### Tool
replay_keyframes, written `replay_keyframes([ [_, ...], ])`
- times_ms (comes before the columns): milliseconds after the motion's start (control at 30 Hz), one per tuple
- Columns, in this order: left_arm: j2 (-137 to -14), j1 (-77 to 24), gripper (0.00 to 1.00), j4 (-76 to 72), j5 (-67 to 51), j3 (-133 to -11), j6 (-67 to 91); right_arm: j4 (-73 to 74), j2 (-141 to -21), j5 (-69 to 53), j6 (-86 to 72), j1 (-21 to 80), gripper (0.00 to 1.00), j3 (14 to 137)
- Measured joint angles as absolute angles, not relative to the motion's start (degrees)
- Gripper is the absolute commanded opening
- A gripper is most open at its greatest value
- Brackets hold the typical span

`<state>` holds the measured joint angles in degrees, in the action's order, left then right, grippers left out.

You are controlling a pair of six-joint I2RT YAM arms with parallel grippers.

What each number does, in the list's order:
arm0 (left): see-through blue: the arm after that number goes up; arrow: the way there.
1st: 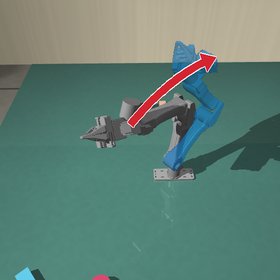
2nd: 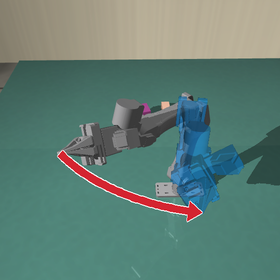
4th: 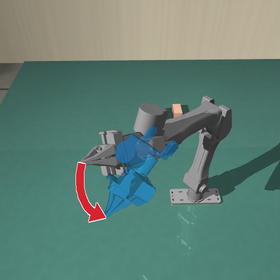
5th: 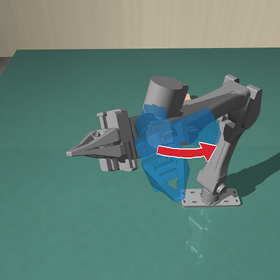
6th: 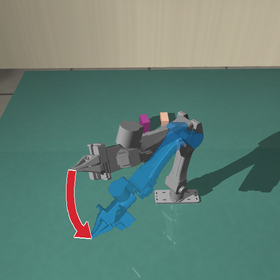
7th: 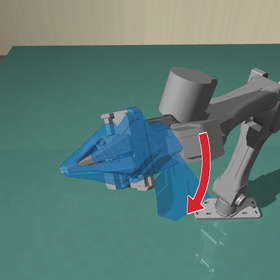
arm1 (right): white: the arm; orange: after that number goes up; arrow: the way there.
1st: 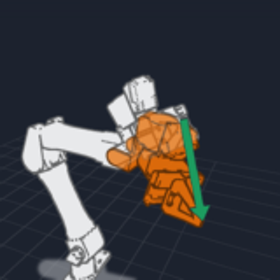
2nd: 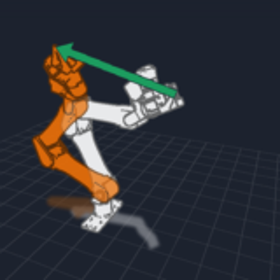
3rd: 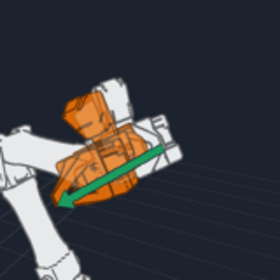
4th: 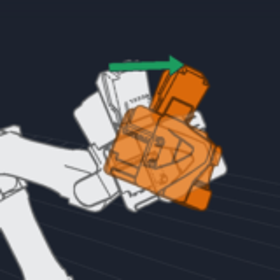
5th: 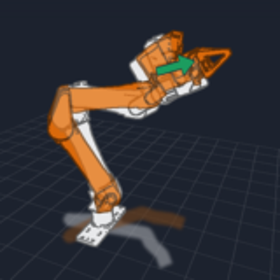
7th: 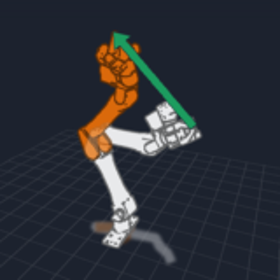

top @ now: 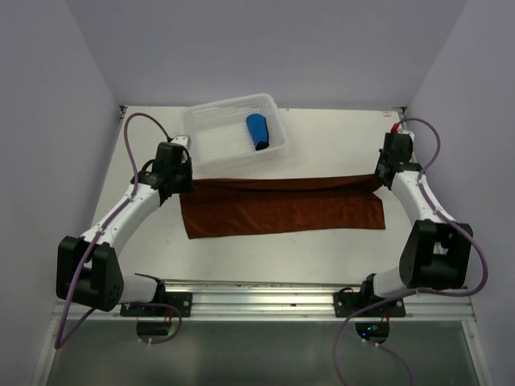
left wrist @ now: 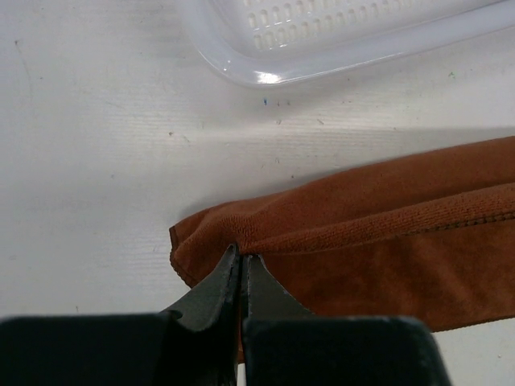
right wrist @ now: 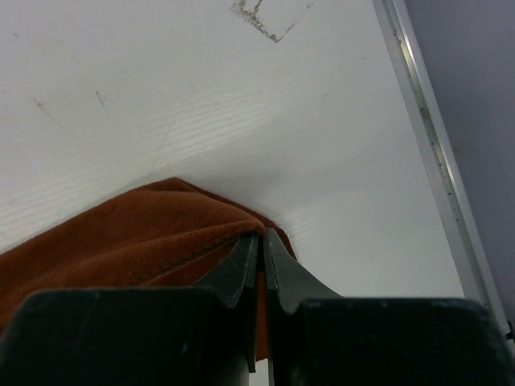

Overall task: Roll the towels
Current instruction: Fold the towel

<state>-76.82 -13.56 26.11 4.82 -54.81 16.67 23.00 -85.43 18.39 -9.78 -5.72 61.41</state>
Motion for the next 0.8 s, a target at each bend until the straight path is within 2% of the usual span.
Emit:
replay_keyframes([
  [100, -75.75, -13.56, 0.0, 26.46, 4.8, -54.19, 16.69, 19.88, -79.9, 18.48, -6.98, -5.72, 0.05, 56.14],
  [233, -74.35, -13.56, 0.0, 26.65, 4.47, -53.63, 16.69, 17.91, -76.36, 18.48, -5.04, -5.72, 0.09, 54.89],
  [800, -70.46, -13.56, 0.0, 27.46, 0.14, -46.94, 16.91, 17.52, -74.41, 18.26, -8.01, -6.42, 0.08, 48.47],
])
